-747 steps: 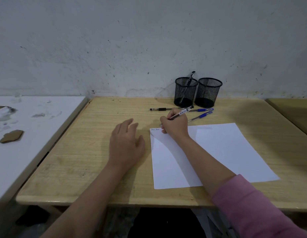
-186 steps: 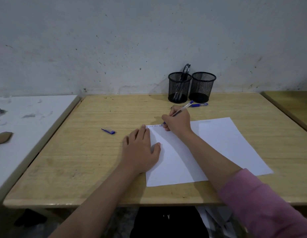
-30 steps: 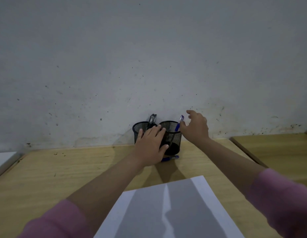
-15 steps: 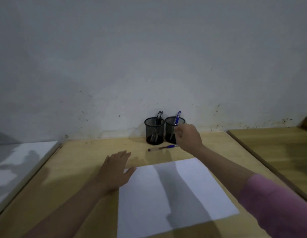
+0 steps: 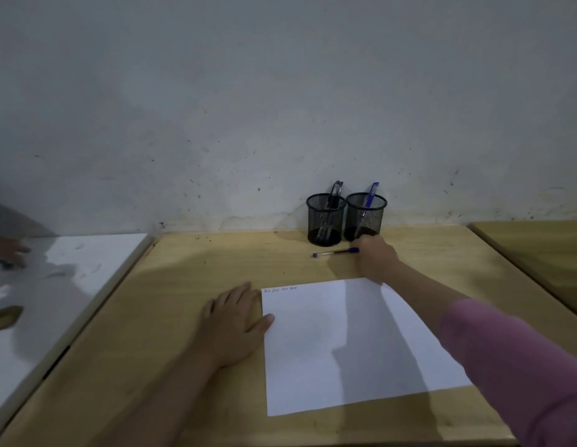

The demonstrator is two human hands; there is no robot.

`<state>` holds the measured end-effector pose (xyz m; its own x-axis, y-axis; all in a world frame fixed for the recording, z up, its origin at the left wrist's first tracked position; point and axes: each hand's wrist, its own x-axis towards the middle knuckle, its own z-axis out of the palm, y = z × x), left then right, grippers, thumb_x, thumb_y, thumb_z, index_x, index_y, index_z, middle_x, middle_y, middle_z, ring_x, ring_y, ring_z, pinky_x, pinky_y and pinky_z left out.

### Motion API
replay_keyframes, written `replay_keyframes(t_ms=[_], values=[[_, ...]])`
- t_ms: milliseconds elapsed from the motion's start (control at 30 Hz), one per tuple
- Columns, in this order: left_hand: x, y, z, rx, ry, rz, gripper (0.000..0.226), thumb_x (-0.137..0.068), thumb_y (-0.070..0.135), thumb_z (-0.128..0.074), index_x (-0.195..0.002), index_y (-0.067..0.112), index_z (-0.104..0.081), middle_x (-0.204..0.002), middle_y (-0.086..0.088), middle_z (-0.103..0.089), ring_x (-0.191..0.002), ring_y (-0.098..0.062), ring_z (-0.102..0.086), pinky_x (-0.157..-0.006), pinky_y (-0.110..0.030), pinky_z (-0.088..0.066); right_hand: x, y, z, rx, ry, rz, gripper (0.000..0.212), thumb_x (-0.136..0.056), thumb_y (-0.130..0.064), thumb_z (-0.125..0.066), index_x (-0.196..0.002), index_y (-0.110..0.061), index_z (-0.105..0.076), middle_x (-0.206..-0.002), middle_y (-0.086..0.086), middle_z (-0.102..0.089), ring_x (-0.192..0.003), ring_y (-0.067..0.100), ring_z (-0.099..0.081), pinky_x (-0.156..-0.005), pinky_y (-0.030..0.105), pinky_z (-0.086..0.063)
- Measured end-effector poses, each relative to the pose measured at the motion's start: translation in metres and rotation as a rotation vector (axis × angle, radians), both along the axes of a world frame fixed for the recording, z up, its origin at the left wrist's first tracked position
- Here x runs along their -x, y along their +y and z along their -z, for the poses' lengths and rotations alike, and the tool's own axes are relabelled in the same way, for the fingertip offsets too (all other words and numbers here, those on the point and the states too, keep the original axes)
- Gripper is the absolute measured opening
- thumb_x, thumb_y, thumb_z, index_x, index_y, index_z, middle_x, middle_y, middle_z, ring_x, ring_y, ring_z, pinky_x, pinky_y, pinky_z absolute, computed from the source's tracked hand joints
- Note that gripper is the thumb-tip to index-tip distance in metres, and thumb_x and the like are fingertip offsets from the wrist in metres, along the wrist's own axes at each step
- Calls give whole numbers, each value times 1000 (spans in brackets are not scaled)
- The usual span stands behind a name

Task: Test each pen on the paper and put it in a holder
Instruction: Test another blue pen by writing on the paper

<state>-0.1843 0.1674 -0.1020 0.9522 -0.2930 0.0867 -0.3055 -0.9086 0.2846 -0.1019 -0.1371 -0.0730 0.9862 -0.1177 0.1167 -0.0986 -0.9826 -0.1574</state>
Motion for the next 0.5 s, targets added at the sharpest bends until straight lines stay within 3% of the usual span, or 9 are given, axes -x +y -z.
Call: replay_keyframes(t_ms=[200, 300, 433, 500], values=[[-1, 0, 2, 26, -30, -10, 84, -66, 75, -12, -137, 36, -29, -154, 14, -20, -140, -13, -21, -115, -43, -15, -15, 0, 4, 138, -14, -38, 27, -89, -6, -51, -110, -12, -66, -116, 12, -54, -110, 31, -49, -82, 38, -44], [-1, 0, 0, 22, -1, -5, 84, -66, 76, -13, -139, 35, -28, -154, 13, -19, -140, -14, -20, -116, -45, -14, -8, 4, -2, 64, -71, -82, 22, -88, -10, -54, -104, -14, -68, -114, 11, -56, -108, 31, -51, -86, 39, -45], [3, 1, -5, 91, 34, 1, 70, -84, 65, -37, -142, 29, -26, -155, 7, -21, -141, -16, -21, -117, -45, -15, 27, 23, -20, -464, -242, -126, 4, -83, -11, -66, -87, -13, -66, -90, 5, -64, -78, 18, -60, -72, 29, -47], [8, 0, -10, 271, -18, -21, 66, -85, 55, -50, -140, 23, -33, -151, 2, -33, -137, -17, -32, -113, -39, -26, 54, 37, -30, -829, -271, -134, 13, -81, -8, -70, -81, -14, -59, -78, 5, -65, -64, 15, -60, -68, 30, -50]])
